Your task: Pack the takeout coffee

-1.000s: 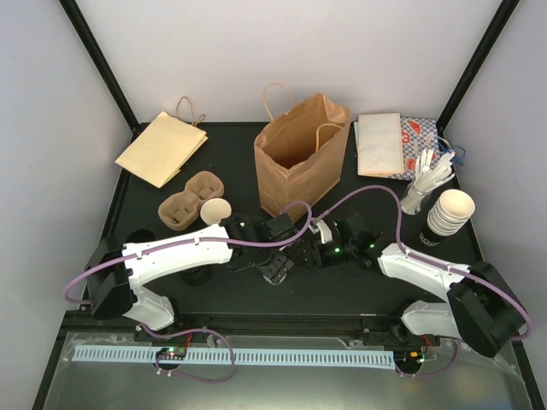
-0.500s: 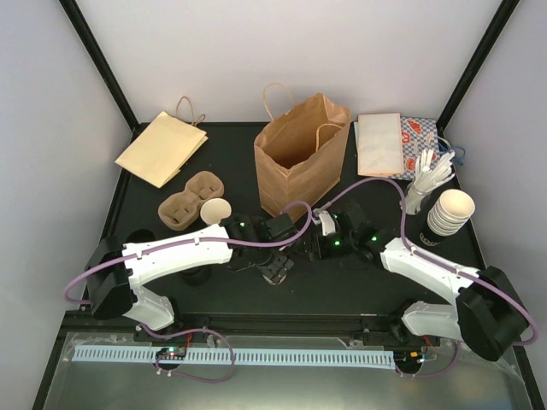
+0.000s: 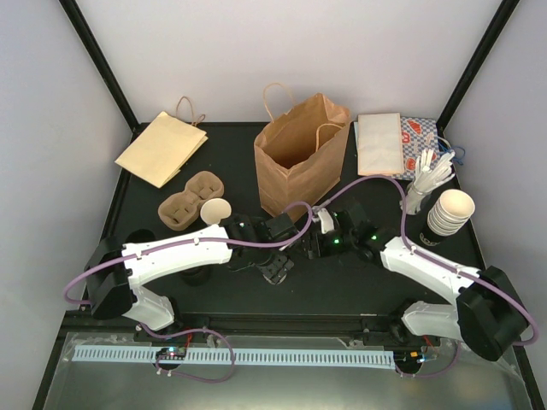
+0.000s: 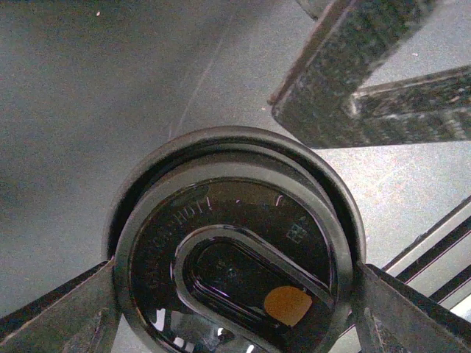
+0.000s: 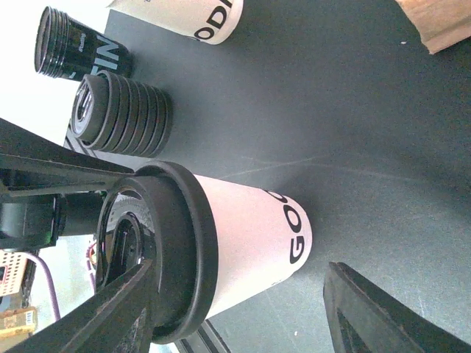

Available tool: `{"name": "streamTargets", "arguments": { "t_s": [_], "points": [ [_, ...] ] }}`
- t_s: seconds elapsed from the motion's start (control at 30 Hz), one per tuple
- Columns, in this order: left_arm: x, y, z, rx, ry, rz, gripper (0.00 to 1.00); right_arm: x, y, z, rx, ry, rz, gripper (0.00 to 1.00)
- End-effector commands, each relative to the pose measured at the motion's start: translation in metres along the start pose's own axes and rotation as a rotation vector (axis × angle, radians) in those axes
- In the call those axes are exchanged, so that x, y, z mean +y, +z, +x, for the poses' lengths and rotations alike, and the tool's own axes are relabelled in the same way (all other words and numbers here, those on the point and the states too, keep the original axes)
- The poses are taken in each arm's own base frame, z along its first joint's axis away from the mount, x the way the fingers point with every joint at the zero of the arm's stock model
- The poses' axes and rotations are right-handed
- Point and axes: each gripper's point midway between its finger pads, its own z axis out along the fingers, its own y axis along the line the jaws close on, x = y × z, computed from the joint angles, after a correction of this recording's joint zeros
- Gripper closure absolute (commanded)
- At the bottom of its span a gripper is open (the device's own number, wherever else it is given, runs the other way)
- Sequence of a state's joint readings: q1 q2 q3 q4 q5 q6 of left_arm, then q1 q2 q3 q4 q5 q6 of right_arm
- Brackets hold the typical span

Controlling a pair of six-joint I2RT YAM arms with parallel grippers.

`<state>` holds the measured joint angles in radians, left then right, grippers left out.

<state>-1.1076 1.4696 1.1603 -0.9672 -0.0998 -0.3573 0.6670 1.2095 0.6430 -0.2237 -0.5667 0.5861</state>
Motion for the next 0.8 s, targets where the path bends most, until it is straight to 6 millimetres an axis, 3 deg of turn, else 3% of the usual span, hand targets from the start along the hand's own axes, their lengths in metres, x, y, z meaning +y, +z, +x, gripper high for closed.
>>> {"name": "streamTargets", "arguments": {
  "t_s": [0.0,0.43,0.77],
  "points": [
    [-0.003,0.008,0.012,0.034,0.048,0.028,0.15,0.005,0.003,-0.002,-0.01,0.002,-0.043,0.36],
    [-0.007,0.009,0.008,0.029,0.074,0.055,0.15,0.006,0.011,-0.001,-0.029,0.046,-0.104,0.38],
    [-0.006,0.011,0.01,0.039,0.075,0.05,0.15,-0.008,0.021,0.001,-0.007,0.063,-0.06,0.44]
  ]
}}
